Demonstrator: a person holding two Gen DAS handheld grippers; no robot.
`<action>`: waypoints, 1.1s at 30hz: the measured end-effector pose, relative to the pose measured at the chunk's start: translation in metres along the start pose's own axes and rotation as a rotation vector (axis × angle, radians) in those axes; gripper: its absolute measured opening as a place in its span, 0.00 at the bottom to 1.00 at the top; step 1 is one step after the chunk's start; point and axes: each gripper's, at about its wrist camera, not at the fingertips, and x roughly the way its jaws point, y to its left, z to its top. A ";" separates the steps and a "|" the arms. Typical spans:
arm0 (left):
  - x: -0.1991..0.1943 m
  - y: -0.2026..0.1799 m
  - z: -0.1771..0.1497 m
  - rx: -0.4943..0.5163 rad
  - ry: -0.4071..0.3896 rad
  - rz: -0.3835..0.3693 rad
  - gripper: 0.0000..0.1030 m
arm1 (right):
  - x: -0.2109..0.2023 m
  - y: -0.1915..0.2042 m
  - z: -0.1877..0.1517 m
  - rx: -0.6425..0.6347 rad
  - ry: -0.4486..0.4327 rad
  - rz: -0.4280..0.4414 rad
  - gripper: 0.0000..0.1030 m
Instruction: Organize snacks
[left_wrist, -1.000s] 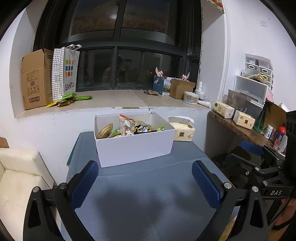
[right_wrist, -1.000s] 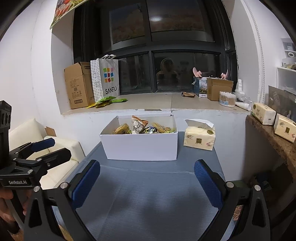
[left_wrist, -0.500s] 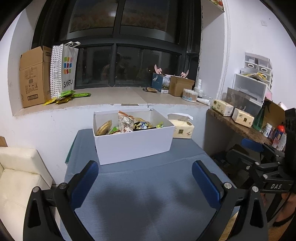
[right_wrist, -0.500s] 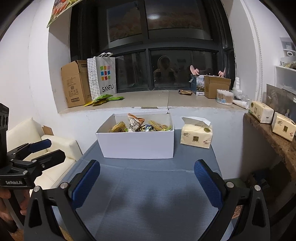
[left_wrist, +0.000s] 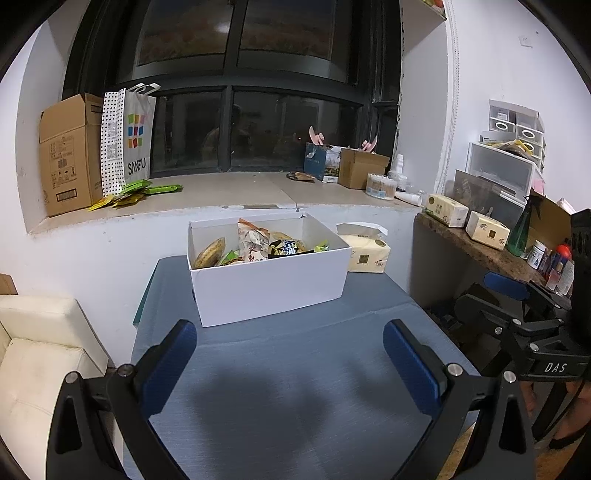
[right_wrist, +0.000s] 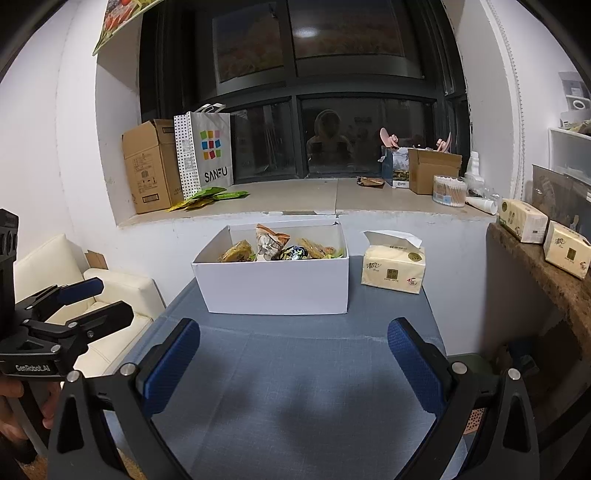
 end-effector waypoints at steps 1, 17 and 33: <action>0.000 0.000 0.000 0.000 -0.001 -0.001 1.00 | 0.000 0.000 0.000 -0.001 0.000 0.000 1.00; 0.001 -0.001 -0.001 0.005 0.004 -0.007 1.00 | -0.001 0.003 -0.001 -0.004 0.008 0.007 1.00; 0.001 -0.002 -0.003 0.005 0.005 -0.006 1.00 | 0.001 0.006 -0.002 -0.007 0.018 0.016 1.00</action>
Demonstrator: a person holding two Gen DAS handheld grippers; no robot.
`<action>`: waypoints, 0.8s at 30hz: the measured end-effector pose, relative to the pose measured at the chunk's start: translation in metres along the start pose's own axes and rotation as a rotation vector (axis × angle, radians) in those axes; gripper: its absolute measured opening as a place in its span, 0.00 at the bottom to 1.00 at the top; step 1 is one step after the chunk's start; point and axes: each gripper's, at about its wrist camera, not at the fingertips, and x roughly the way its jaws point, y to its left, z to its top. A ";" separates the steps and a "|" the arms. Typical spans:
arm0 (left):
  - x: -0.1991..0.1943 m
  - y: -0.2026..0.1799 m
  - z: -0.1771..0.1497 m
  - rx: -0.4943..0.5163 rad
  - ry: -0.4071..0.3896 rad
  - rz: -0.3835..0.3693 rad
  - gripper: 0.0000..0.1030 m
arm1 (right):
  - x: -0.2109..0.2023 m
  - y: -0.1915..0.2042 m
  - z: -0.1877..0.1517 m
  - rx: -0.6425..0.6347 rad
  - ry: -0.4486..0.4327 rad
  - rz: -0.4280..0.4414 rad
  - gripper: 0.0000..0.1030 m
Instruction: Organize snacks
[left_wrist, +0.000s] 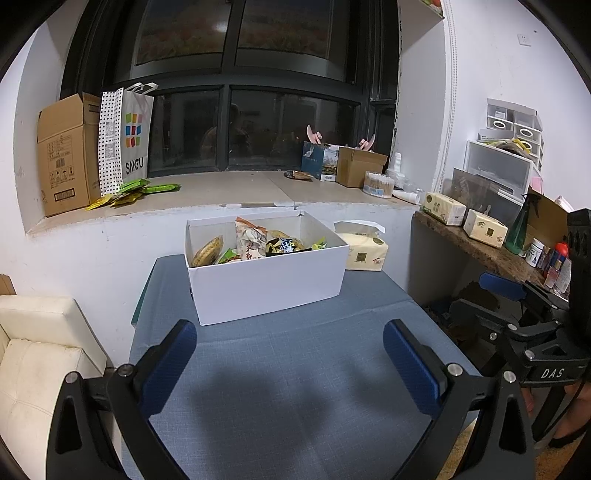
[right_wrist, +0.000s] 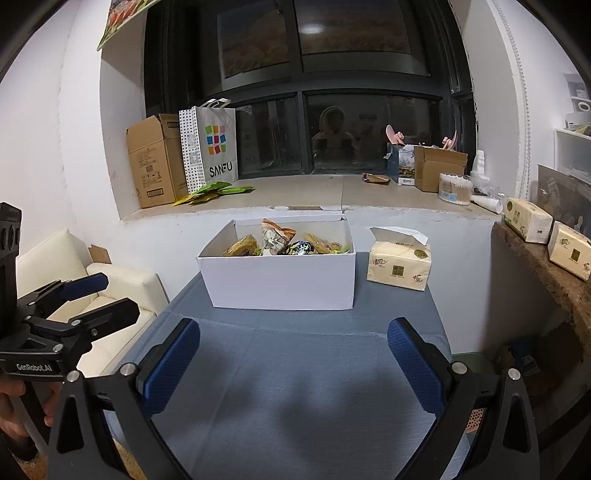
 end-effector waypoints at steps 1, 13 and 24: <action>0.000 0.000 0.000 0.000 0.001 0.000 1.00 | 0.000 0.000 0.000 -0.001 0.000 0.001 1.00; 0.001 0.000 -0.001 0.000 0.007 0.001 1.00 | 0.001 0.001 -0.001 -0.007 0.006 0.007 1.00; 0.001 0.000 -0.002 0.002 0.007 0.000 1.00 | 0.003 0.002 -0.001 -0.008 0.008 0.010 1.00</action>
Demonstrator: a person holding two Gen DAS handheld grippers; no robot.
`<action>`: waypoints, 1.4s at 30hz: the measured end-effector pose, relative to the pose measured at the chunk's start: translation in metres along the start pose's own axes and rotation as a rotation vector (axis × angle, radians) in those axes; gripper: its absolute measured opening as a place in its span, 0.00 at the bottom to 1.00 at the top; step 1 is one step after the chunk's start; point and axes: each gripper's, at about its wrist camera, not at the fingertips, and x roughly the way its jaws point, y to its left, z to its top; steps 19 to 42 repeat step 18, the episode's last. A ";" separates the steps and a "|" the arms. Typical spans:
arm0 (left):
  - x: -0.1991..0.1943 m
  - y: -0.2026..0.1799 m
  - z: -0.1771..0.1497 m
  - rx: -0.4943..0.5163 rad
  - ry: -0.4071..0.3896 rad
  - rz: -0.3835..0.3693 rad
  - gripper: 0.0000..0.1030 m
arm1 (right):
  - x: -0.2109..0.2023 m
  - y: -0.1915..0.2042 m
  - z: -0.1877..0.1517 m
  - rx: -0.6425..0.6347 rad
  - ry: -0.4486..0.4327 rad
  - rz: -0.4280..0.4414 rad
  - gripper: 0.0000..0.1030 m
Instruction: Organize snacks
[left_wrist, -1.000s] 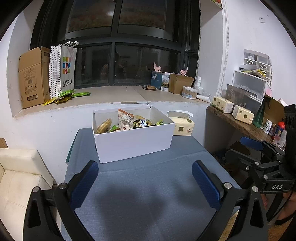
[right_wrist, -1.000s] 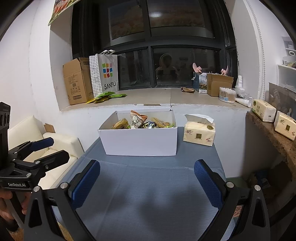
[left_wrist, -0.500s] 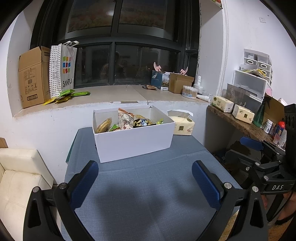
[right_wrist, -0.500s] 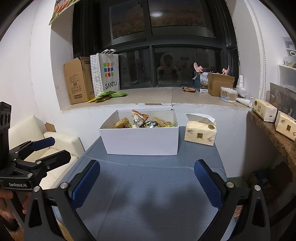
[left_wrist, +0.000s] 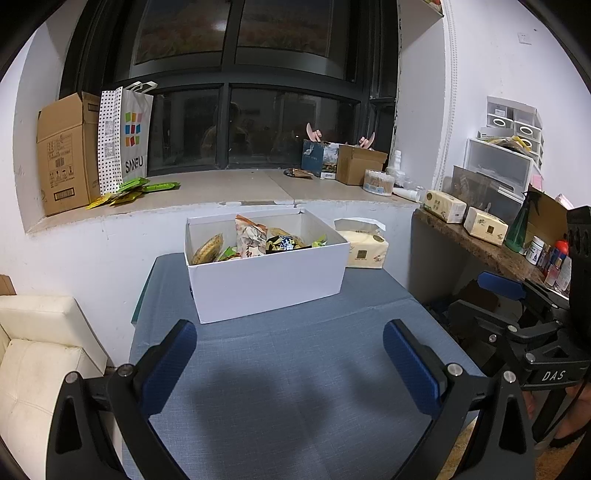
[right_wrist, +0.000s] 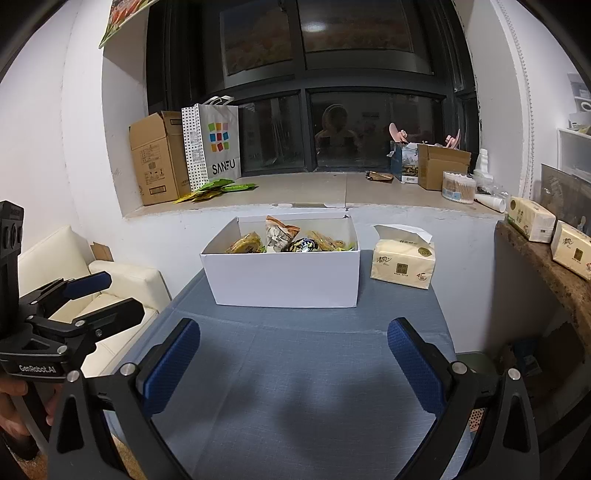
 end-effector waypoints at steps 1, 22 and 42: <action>0.000 0.000 0.000 0.002 0.000 0.000 1.00 | 0.000 0.000 0.000 0.000 0.000 0.000 1.00; 0.001 0.004 0.001 -0.012 0.004 -0.023 1.00 | -0.001 0.001 0.000 -0.002 0.002 0.001 1.00; 0.001 0.004 0.001 -0.012 0.004 -0.023 1.00 | -0.001 0.001 0.000 -0.002 0.002 0.001 1.00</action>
